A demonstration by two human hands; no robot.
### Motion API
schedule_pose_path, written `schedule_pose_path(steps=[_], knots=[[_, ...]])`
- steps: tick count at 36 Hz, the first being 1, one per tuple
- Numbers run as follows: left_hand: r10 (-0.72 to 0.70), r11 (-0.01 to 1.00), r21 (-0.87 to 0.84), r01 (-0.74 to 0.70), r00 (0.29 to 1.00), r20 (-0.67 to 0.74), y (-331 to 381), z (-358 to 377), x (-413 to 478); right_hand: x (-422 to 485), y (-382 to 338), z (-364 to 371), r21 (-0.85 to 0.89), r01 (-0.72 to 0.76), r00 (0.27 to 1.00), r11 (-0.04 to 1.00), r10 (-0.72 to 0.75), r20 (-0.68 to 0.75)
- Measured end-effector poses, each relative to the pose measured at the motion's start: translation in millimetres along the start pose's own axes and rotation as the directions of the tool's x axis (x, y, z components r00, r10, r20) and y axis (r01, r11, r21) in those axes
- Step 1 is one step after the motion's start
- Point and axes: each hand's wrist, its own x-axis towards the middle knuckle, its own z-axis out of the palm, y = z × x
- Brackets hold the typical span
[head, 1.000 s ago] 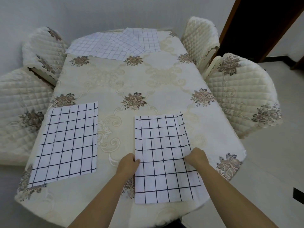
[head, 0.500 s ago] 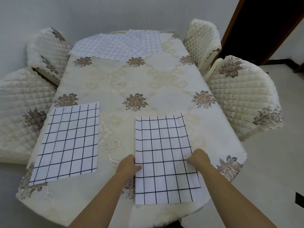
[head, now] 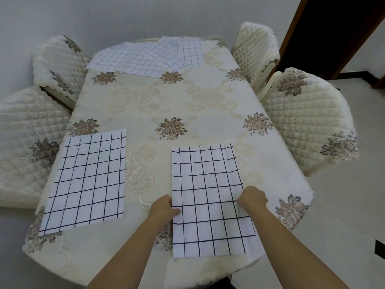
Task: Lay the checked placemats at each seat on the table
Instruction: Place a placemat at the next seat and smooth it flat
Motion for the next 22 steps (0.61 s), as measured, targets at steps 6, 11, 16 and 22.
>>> schedule_pose_path(steps=[6,11,16,22], knots=[[-0.002,1.0,-0.004,0.002,1.0,0.01,-1,-1,2,-4,0,1,0.006,0.027,1.0,1.0,-0.027,0.003],[0.004,1.0,-0.008,-0.004,1.0,0.0,-1,-1,2,-7,-1,4,0.038,0.021,1.0,0.999,-0.022,0.02],[0.006,1.0,-0.001,-0.006,1.0,0.0,-2,-1,2,-9,-1,7,0.091,0.03,0.999,0.995,-0.032,0.018],[0.021,1.0,0.019,-0.021,1.0,-0.001,-1,-3,2,-3,6,9,0.255,0.127,0.99,0.959,-0.137,0.022]])
